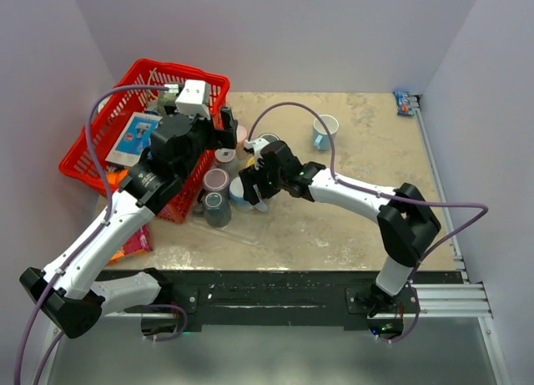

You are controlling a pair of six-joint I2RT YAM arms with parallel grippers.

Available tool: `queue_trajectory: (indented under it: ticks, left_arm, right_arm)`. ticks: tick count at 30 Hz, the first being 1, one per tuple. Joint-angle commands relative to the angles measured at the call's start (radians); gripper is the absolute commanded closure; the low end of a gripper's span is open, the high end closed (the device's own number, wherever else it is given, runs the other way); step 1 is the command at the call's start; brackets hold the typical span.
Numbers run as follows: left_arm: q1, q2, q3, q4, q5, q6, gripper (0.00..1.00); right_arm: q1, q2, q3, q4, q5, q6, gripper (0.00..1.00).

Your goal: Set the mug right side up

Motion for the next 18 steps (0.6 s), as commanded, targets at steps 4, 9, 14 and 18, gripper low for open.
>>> queue_trajectory:
  ticks: [4,9,14,18]
  left_arm:
    - [0.004,-0.015,0.006,0.048,0.055,0.04,0.01]
    - [0.004,-0.002,0.009,0.04,0.063,0.041,0.01]
    - [0.004,0.006,0.012,0.052,0.07,0.035,0.01]
    - [0.004,0.015,0.018,0.051,0.073,0.033,0.01]
  right_arm:
    - [0.005,0.081,0.103,-0.08,-0.036,-0.186,0.27]
    - [0.008,0.12,0.112,-0.085,-0.041,-0.2,0.34]
    - [0.015,0.141,0.112,-0.097,-0.039,-0.217,0.48]
    - [0.017,0.152,0.103,-0.089,-0.019,-0.222,0.54]
